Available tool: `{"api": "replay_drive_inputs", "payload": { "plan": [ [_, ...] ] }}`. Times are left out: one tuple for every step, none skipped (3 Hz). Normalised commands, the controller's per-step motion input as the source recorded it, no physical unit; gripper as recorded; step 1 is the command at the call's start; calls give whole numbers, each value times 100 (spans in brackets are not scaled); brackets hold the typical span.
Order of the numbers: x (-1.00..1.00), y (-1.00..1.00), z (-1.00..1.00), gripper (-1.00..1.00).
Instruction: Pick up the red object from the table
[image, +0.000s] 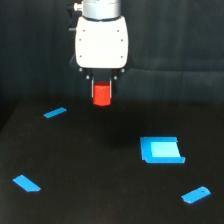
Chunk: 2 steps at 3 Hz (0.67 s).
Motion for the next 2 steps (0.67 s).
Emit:
{"api": "replay_drive_inputs", "payload": {
  "plan": [
    [6,0,2,-100],
    [7,3,2,-94]
  ]
}}
